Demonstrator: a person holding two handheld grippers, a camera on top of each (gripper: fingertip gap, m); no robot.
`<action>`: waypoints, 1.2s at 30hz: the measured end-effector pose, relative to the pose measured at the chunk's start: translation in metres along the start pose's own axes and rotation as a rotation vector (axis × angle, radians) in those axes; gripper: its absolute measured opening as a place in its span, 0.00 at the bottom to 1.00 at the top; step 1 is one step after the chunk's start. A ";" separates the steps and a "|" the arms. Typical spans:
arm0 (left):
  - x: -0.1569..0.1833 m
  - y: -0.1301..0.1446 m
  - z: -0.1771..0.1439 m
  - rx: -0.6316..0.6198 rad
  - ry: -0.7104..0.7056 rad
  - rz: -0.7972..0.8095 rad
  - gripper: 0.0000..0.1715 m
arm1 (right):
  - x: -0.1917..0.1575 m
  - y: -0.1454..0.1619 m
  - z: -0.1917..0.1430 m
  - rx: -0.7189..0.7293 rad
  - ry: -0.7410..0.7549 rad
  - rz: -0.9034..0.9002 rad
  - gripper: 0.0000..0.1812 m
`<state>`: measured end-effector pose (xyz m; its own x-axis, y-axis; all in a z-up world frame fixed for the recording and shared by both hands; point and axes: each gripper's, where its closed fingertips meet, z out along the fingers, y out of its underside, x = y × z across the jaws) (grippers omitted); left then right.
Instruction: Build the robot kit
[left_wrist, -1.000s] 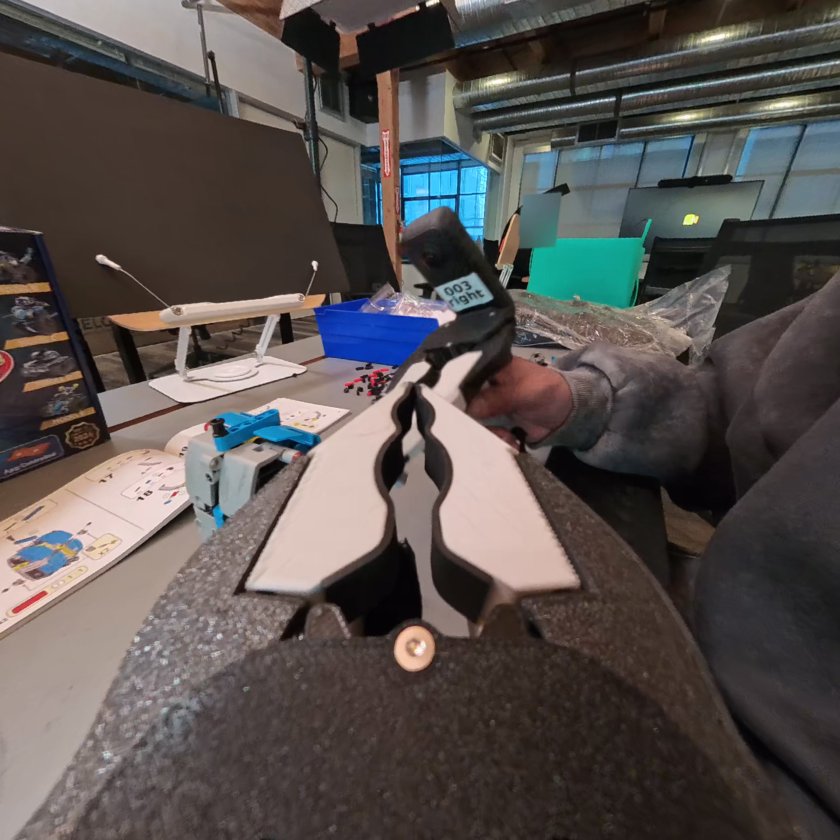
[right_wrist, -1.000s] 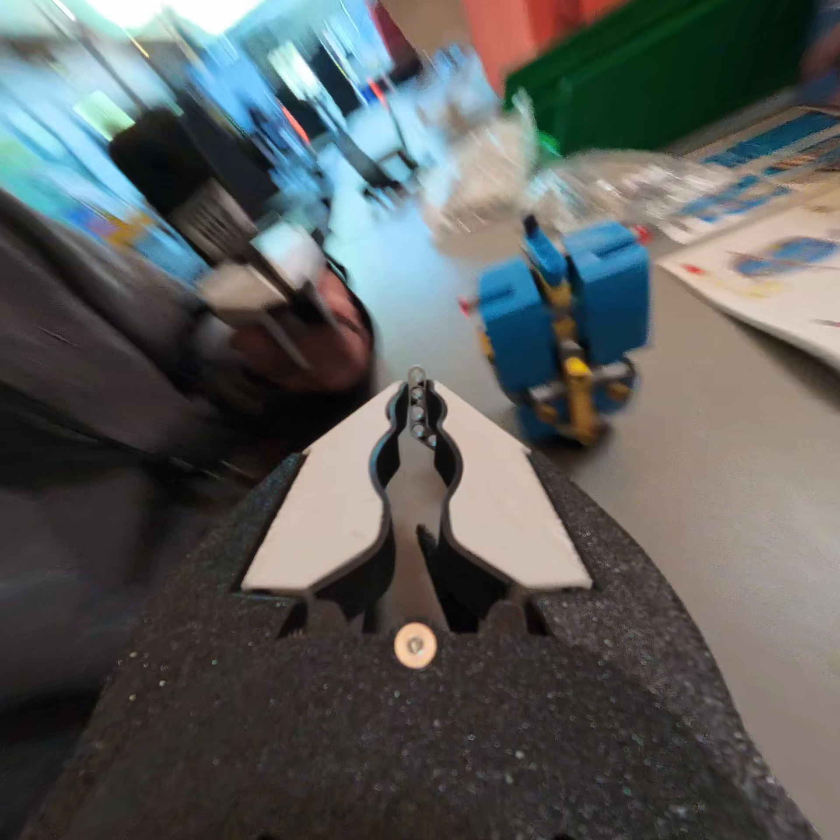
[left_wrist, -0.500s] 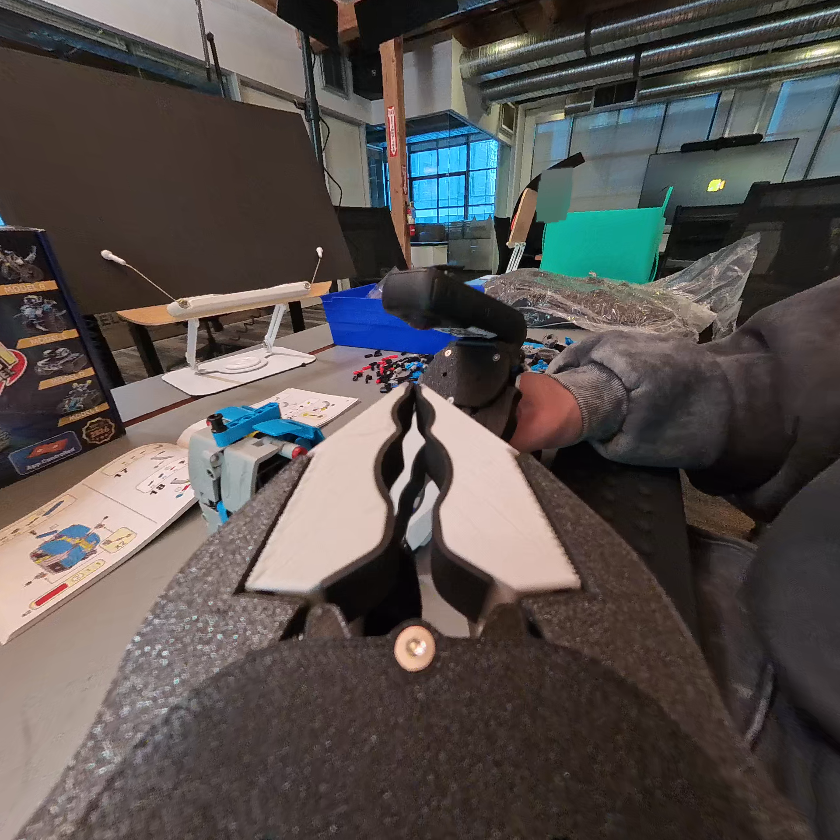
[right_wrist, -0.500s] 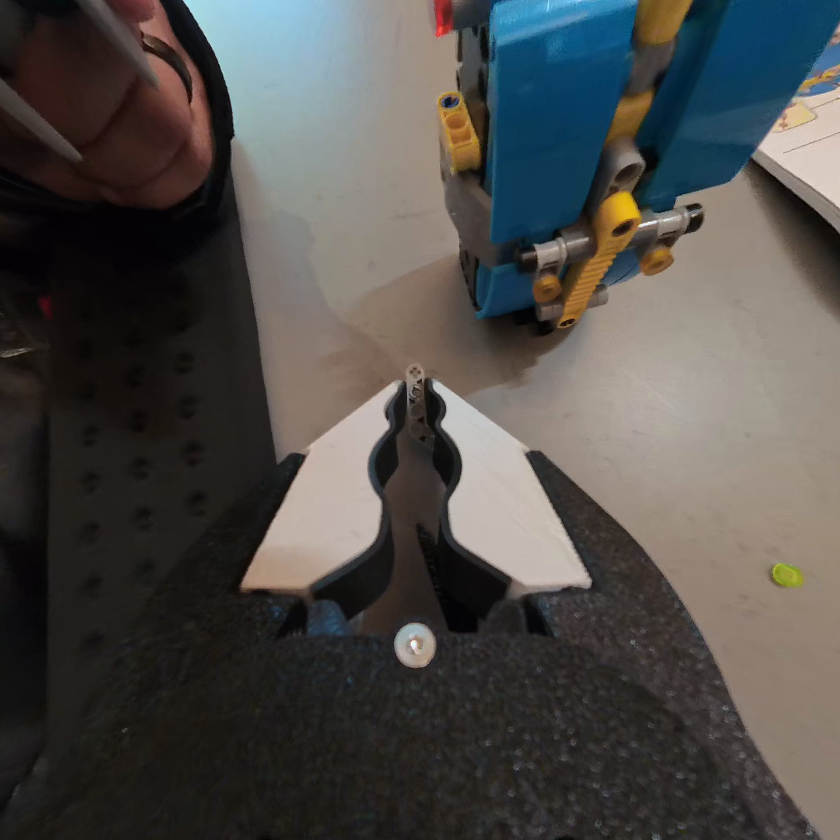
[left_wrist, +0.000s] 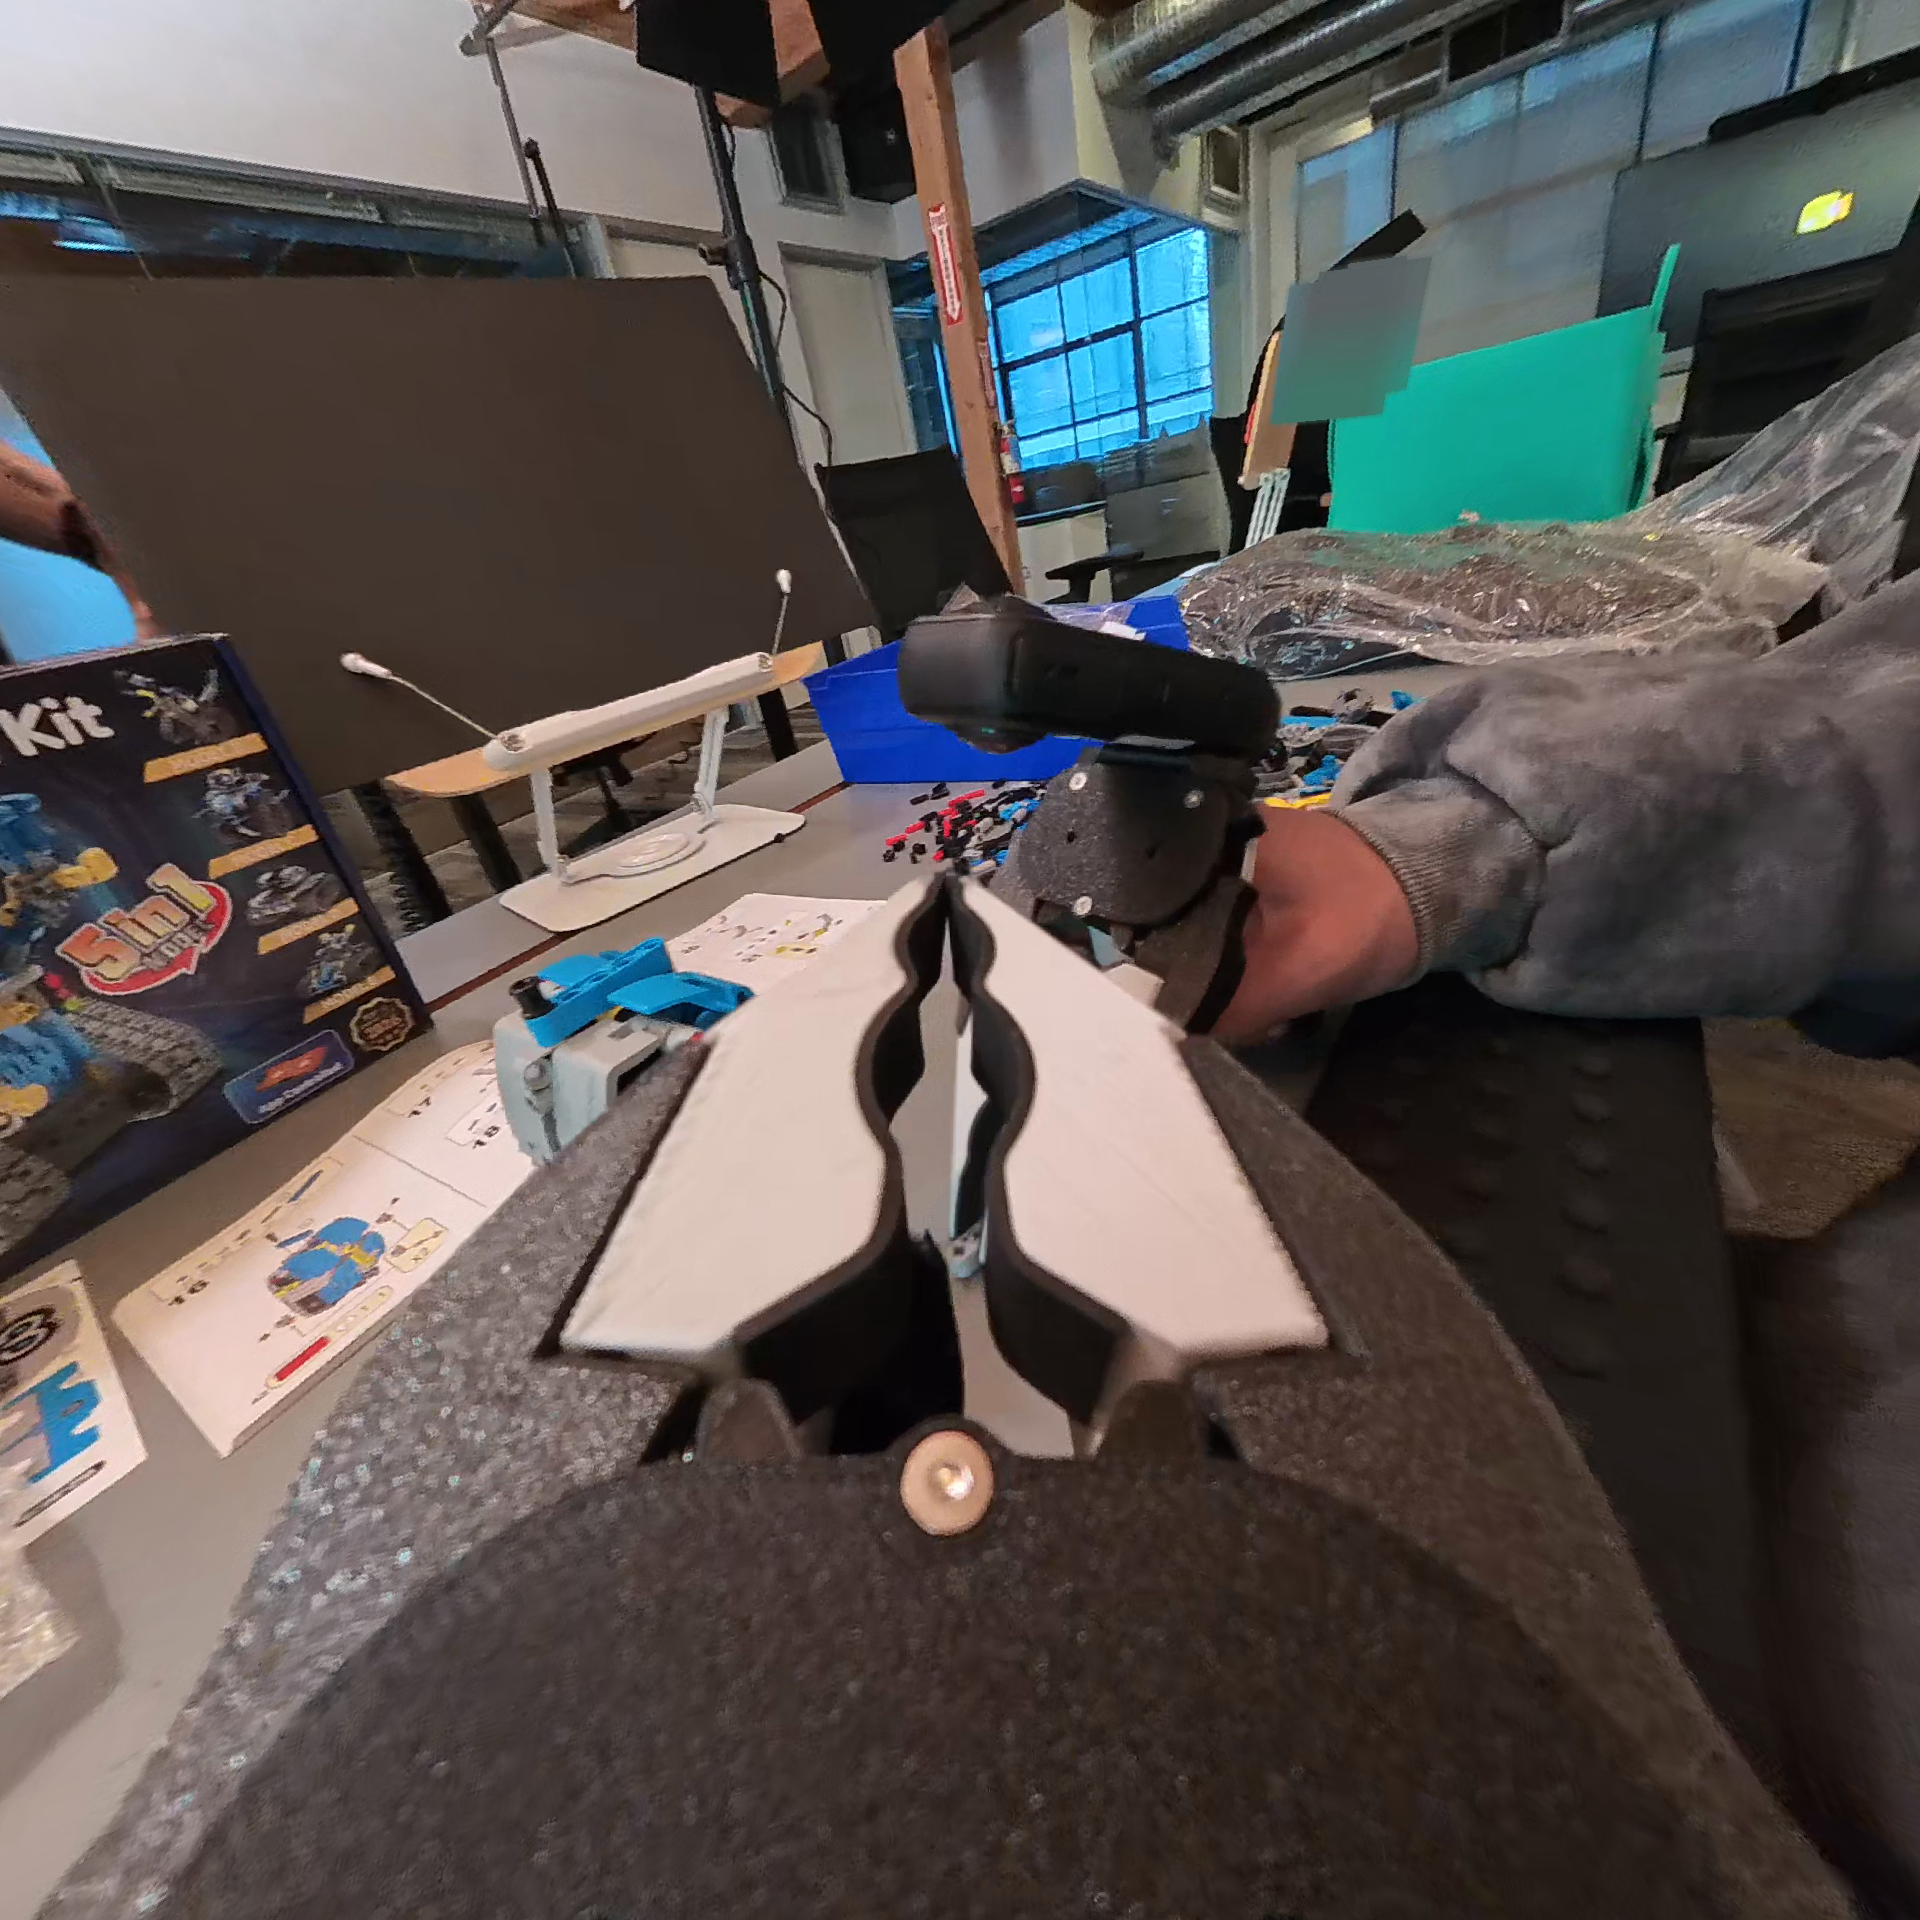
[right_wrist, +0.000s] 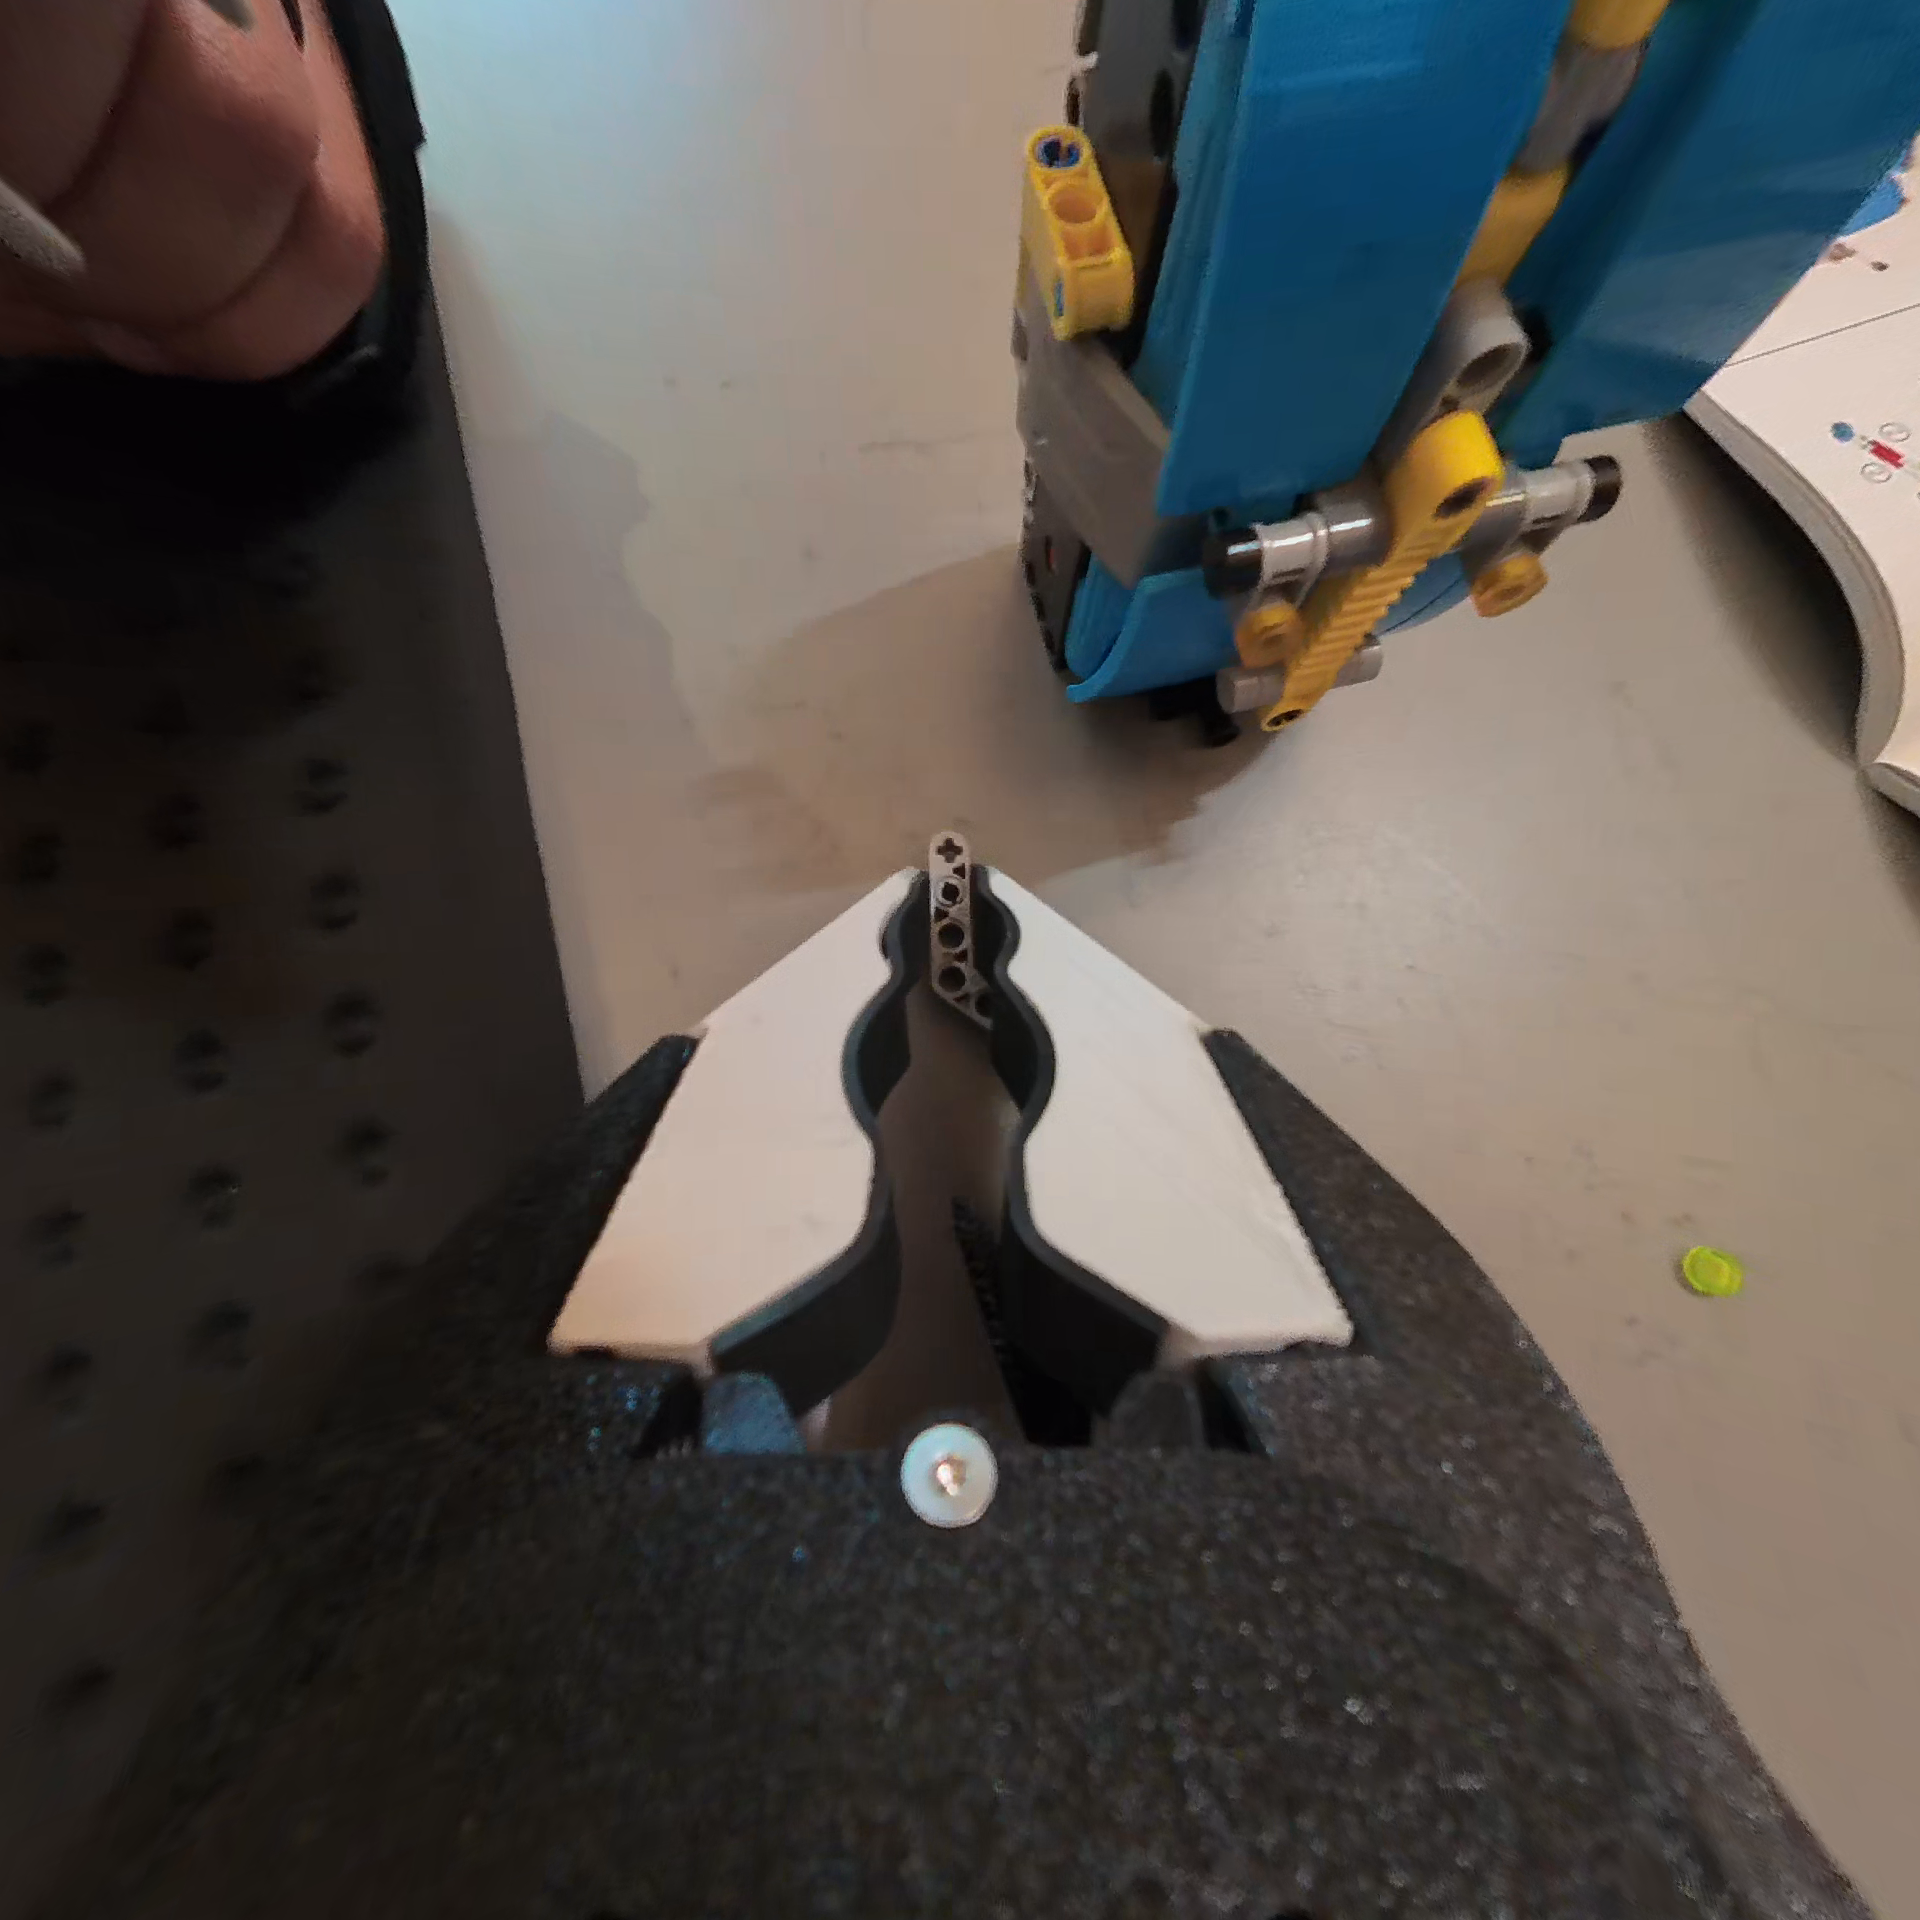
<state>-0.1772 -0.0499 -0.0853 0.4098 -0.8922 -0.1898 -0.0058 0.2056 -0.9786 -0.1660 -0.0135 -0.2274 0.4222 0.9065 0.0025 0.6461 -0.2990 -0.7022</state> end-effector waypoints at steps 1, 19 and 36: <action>-0.002 0.000 0.000 0.000 -0.016 0.006 0.00 | 0.001 0.000 0.000 -0.002 0.018 -0.008 0.04; 0.058 -0.010 -0.056 -0.209 -0.249 -0.089 0.00 | -0.048 -0.032 -0.069 0.271 0.258 -0.038 0.04; 0.037 0.038 -0.054 -0.434 -0.209 -0.217 0.07 | -0.027 -0.017 -0.079 0.365 0.018 0.218 0.04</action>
<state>-0.2116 -0.0973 -0.1338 0.6162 -0.7876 -0.0030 -0.2597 -0.1996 -0.9448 -0.1382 -0.0568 -0.1597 0.5373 0.8273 -0.1639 0.2743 -0.3551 -0.8937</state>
